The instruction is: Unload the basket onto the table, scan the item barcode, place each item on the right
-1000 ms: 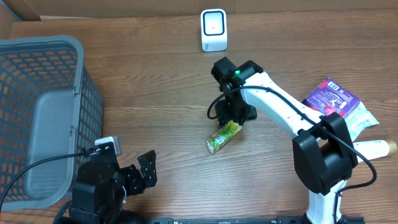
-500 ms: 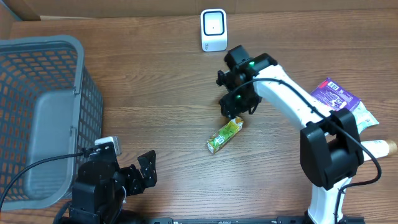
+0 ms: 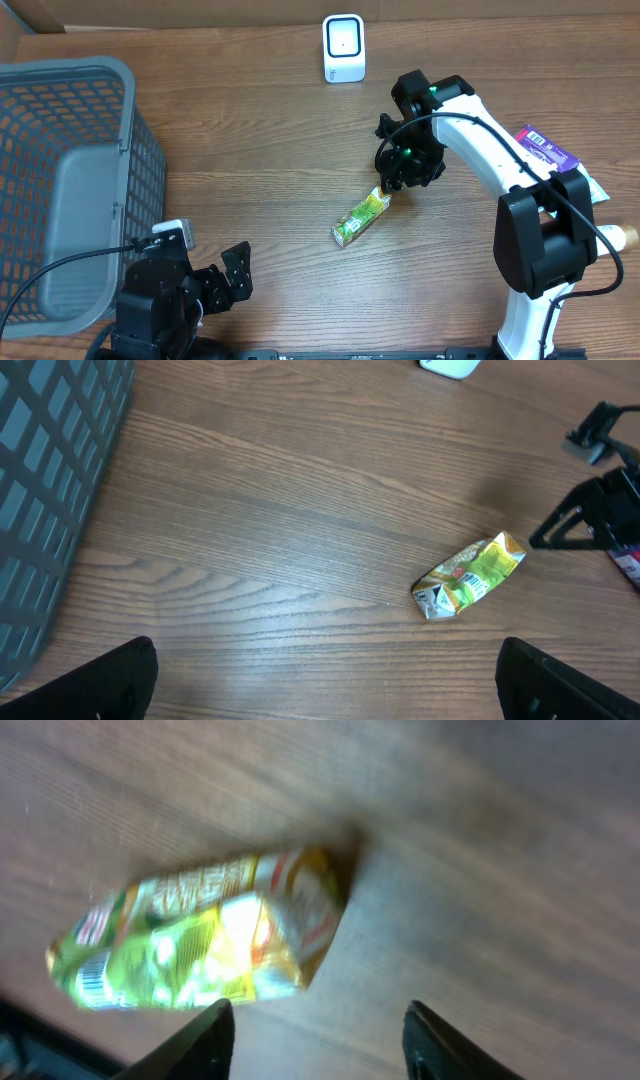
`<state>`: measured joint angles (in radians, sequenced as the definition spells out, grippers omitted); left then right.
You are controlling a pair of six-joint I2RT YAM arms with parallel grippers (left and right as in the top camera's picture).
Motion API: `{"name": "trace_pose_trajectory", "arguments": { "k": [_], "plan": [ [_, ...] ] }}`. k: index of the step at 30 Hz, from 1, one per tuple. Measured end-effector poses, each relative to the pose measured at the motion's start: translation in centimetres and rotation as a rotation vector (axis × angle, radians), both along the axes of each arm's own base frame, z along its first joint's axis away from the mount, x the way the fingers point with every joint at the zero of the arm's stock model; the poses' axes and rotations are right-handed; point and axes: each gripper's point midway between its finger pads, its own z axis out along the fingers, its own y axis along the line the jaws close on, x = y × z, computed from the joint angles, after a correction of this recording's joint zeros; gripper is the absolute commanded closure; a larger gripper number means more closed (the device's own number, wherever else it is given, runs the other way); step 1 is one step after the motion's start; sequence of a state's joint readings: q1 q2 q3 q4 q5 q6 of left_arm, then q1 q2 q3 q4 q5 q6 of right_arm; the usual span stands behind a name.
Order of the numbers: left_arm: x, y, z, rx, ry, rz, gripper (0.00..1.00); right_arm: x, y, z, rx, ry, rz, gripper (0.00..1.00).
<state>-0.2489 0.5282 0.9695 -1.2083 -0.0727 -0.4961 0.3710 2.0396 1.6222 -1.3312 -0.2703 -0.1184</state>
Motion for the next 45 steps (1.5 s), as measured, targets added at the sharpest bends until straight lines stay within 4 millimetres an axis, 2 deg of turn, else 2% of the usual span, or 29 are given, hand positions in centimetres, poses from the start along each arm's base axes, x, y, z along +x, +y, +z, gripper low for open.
{"name": "trace_pose_trajectory", "arguments": {
  "k": [6, 10, 15, 19, 22, 28, 36, 39, 45],
  "plan": [
    [0.0, 0.0, 0.0, 0.0, 0.0, 0.0, 0.0, -3.6, -0.3, 0.8, -0.034, 0.16, -0.033, 0.8],
    [0.0, 0.0, 0.0, 0.0, 0.0, 0.0, 0.01, -4.8, 0.9, 0.8, -0.038, 0.187, -0.025, 0.96],
    [0.0, 0.0, 0.0, 0.0, 0.0, 0.0, 0.0, -7.8, 3.6, -0.8, -0.082, 0.198, 0.06, 0.96],
    [0.0, 0.0, 0.0, 0.0, 0.0, 0.0, 0.0, -9.8, 4.9, -2.1, -0.125, 0.187, 0.119, 0.96],
    [0.0, 0.0, 0.0, 0.0, 0.0, 0.0, 0.0, -10.3, 6.4, -2.8, -0.144, 0.139, 0.154, 0.96],
    [0.0, 0.0, 0.0, 0.0, 0.0, 0.0, 0.0, -9.1, 9.4, -3.8, -0.158, -0.02, 0.135, 0.96],
    [0.0, 0.0, 0.0, 0.0, 0.0, 0.0, 0.0, -3.2, 11.1, -4.1, -0.146, -0.269, -0.033, 0.93],
    [0.0, 0.0, 0.0, 0.0, 0.0, 0.0, 0.0, -1.0, 11.7, -3.9, -0.114, -0.338, -0.091, 0.88],
    [0.0, 0.0, 0.0, 0.0, 0.0, 0.0, 0.0, 3.2, 12.5, -2.9, -0.042, -0.466, -0.207, 0.88]
  ]
}}
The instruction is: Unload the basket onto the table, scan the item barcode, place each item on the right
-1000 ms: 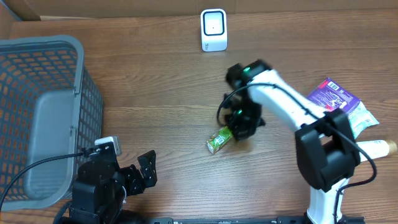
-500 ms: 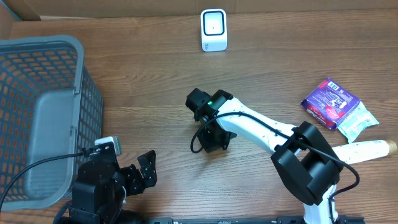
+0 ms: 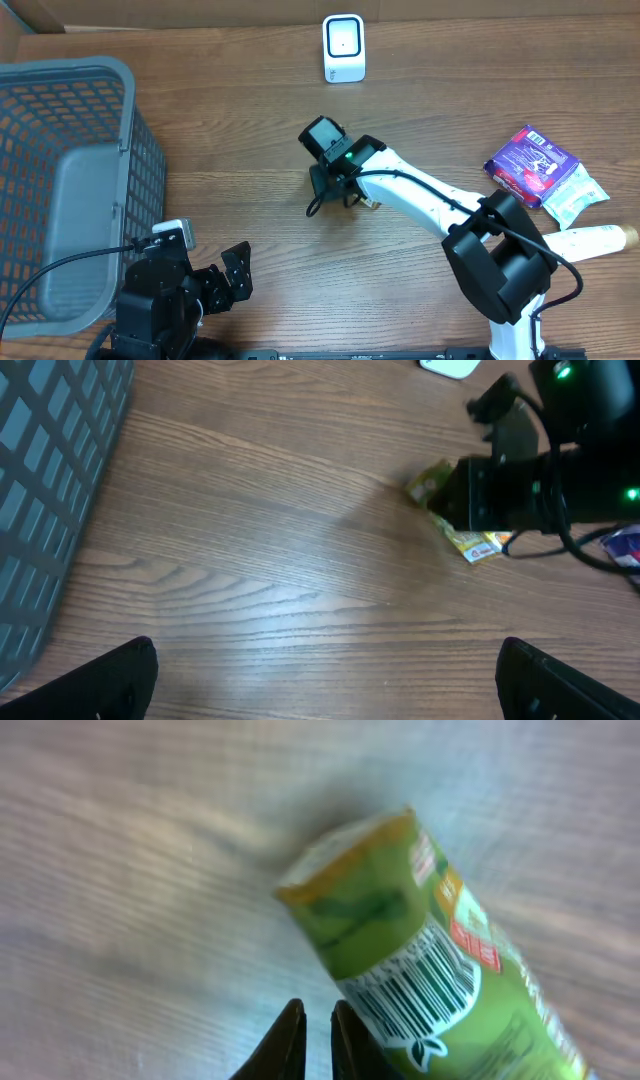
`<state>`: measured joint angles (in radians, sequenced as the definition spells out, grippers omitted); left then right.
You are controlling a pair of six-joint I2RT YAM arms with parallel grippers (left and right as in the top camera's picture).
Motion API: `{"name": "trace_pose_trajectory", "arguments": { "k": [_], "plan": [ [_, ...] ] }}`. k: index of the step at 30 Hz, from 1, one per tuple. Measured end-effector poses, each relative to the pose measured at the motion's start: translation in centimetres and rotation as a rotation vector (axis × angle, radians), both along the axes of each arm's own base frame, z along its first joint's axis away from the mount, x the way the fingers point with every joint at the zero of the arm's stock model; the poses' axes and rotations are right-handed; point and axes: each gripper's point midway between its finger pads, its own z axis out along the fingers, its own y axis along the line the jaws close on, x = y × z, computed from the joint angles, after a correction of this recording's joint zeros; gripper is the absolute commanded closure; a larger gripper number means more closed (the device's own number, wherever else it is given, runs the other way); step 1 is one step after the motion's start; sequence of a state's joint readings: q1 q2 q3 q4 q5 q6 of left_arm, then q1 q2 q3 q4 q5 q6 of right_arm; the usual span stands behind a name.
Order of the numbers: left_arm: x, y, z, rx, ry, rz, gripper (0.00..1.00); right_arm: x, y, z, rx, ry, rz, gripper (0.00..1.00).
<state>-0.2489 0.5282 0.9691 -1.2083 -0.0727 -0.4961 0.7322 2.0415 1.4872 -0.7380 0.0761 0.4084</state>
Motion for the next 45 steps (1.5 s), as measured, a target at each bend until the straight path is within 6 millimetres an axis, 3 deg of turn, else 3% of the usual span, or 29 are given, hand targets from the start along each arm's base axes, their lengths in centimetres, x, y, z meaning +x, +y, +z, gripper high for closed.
{"name": "trace_pose_trajectory", "arguments": {
  "k": [3, 8, 11, 14, 18, 22, 29, 36, 42, 45],
  "plan": [
    [0.0, 0.0, 0.0, 0.0, 0.0, 0.0, 0.0, 0.9, -0.1, 0.3, 0.006, -0.033, -0.026, 0.88],
    [0.0, 0.0, 0.0, 0.0, 0.0, 0.0, 0.0, -0.1, -1.3, 0.1, -0.048, 0.015, -0.035, 0.87],
    [0.0, 0.0, 0.0, 0.0, 0.0, 0.0, 0.0, 0.3, -1.8, 1.6, -0.036, 0.013, -0.057, 0.71],
    [0.0, 0.0, 0.0, 0.0, 0.0, 0.0, 0.0, 0.6, -3.5, 3.5, -0.013, 0.02, -0.084, 0.66],
    [0.0, 0.0, 0.0, 0.0, 0.0, 0.0, 0.0, 2.9, -6.5, 6.3, 0.1, 0.028, -0.103, 0.76],
    [0.0, 0.0, 0.0, 0.0, 0.0, 0.0, 0.0, 4.5, -8.1, 5.7, 0.175, 0.05, -0.076, 0.85],
    [0.0, 0.0, 0.0, 0.0, 0.0, 0.0, 0.0, 2.2, -6.3, 0.7, 0.18, 0.167, 0.018, 0.91],
    [0.0, 0.0, 0.0, 0.0, 0.0, 0.0, 0.0, 0.9, -4.3, 0.6, 0.182, 0.176, 0.083, 0.92],
    [0.0, 0.0, 0.0, 0.0, 0.0, -0.001, 0.0, -1.5, -1.3, 0.5, 0.173, 0.188, 0.16, 0.92],
    [0.0, 0.0, 0.0, 0.0, 0.0, -0.001, 0.0, -2.7, -0.1, 0.4, 0.154, 0.187, 0.186, 0.86]
  ]
}}
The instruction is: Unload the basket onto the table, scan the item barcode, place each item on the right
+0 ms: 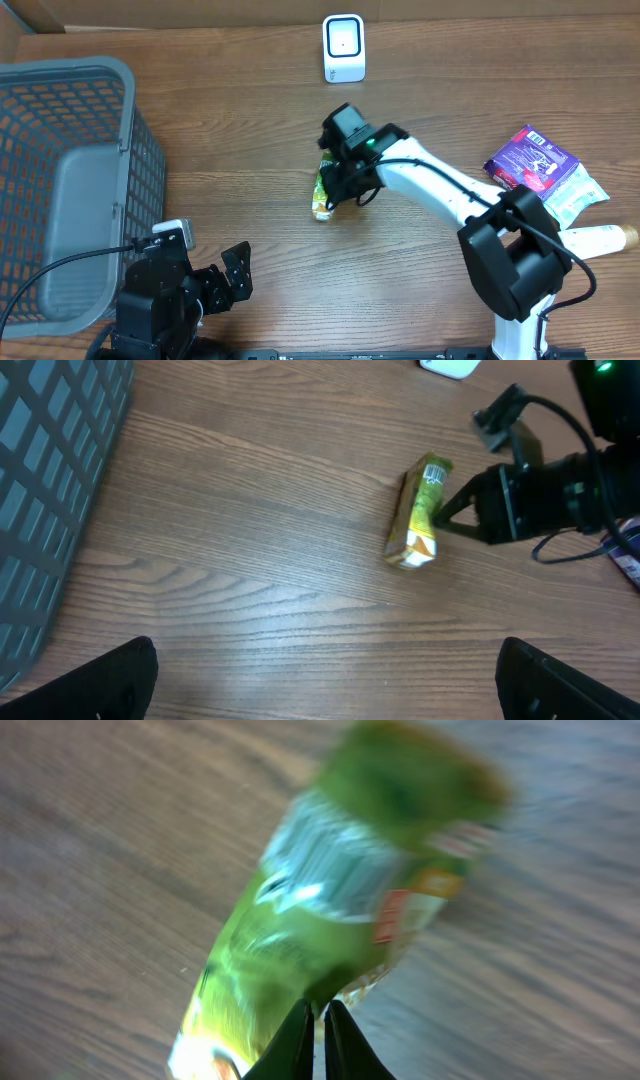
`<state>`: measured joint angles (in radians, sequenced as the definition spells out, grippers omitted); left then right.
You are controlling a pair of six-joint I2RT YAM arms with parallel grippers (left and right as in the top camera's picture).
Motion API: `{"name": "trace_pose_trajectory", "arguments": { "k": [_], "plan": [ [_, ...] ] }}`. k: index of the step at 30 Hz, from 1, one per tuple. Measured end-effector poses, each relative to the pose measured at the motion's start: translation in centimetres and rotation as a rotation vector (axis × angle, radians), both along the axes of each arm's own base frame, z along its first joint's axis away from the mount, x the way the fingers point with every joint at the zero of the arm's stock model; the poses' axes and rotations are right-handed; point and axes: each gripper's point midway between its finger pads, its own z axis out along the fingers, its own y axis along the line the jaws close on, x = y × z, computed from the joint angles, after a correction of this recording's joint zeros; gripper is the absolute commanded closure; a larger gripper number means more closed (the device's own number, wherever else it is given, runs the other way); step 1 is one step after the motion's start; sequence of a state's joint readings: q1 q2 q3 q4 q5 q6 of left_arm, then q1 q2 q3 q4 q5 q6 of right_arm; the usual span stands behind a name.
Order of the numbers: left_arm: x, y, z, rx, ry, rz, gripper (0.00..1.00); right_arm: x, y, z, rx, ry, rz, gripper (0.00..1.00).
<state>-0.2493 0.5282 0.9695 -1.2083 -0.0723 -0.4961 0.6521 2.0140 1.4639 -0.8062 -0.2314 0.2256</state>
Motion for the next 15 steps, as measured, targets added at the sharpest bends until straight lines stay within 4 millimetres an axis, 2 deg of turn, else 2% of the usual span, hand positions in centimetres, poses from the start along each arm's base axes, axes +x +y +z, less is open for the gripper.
{"name": "trace_pose_trajectory", "arguments": {
  "k": [4, 7, 8, 10, 11, 15],
  "plan": [
    [0.0, 0.0, 0.0, 0.0, 0.0, 0.001, 0.0, -0.7, -0.1, 0.1, -0.019, 0.034, -0.026, 0.79],
    [0.0, 0.0, 0.0, 0.0, 0.0, 0.001, 0.01, 0.5, -1.2, 0.6, 0.0, 0.057, -0.09, 0.71],
    [0.0, 0.0, 0.0, 0.001, 0.0, 0.0, 0.01, 0.8, -1.7, 0.7, 0.014, 0.069, -0.109, 0.67],
    [0.0, 0.0, 0.0, 0.0, 0.0, 0.001, 0.01, 1.6, -2.8, 1.0, 0.047, 0.105, -0.162, 0.46],
    [0.0, 0.0, 0.0, 0.0, 0.0, 0.001, 0.0, 1.9, -3.2, 1.2, 0.072, 0.126, -0.186, 0.4],
    [0.0, 0.0, 0.0, 0.0, 0.0, 0.001, 0.0, 2.7, -3.1, 1.7, 0.179, 0.165, -0.217, 0.37]
  ]
}}
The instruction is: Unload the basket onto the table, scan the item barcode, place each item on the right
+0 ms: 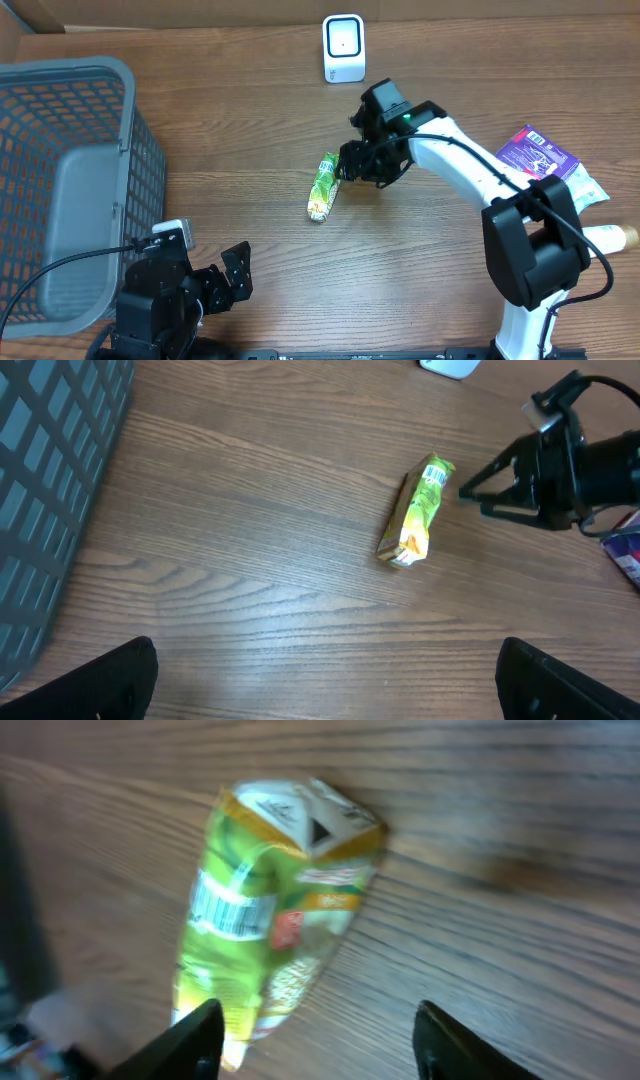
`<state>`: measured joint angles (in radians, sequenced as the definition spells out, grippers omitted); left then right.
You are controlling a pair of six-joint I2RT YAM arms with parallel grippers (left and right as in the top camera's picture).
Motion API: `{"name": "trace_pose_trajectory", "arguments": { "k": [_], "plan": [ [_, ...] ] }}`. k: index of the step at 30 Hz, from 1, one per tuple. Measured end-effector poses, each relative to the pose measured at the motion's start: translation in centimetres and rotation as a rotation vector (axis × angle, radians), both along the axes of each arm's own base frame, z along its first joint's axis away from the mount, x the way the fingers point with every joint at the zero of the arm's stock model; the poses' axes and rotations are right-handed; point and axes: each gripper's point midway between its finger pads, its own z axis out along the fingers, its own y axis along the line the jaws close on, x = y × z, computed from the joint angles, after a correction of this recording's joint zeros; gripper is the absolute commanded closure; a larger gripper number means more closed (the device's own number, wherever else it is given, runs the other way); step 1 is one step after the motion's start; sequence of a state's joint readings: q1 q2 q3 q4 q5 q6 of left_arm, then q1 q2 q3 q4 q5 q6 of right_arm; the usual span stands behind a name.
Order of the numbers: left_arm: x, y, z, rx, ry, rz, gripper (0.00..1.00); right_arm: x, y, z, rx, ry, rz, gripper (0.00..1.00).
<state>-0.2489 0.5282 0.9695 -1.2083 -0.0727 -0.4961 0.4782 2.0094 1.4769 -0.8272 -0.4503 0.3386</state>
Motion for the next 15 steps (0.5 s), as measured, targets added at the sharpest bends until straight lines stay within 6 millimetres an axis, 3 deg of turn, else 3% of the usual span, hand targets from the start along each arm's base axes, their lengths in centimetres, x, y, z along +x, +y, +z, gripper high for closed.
{"name": "trace_pose_trajectory", "arguments": {
  "k": [5, 10, 13, 15],
  "plan": [
    [0.0, 0.0, 0.0, 0.0, 0.0, 0.0, 0.0, -1.8, 1.3, -0.8, 0.094, 0.059, 0.017, 0.4],
    [0.0, 0.0, 0.0, 0.0, 0.0, 0.0, 0.0, -3.1, 2.6, -1.6, 0.142, 0.11, -0.001, 0.63],
    [0.0, 0.0, 0.0, 0.0, 0.0, 0.0, 0.0, -3.3, 3.2, -2.1, 0.127, 0.111, -0.032, 0.61],
    [0.0, 0.0, 0.0, 0.0, 0.0, 0.0, 0.0, -3.2, 3.8, -2.4, 0.128, 0.093, -0.052, 0.48]
  ]
}}
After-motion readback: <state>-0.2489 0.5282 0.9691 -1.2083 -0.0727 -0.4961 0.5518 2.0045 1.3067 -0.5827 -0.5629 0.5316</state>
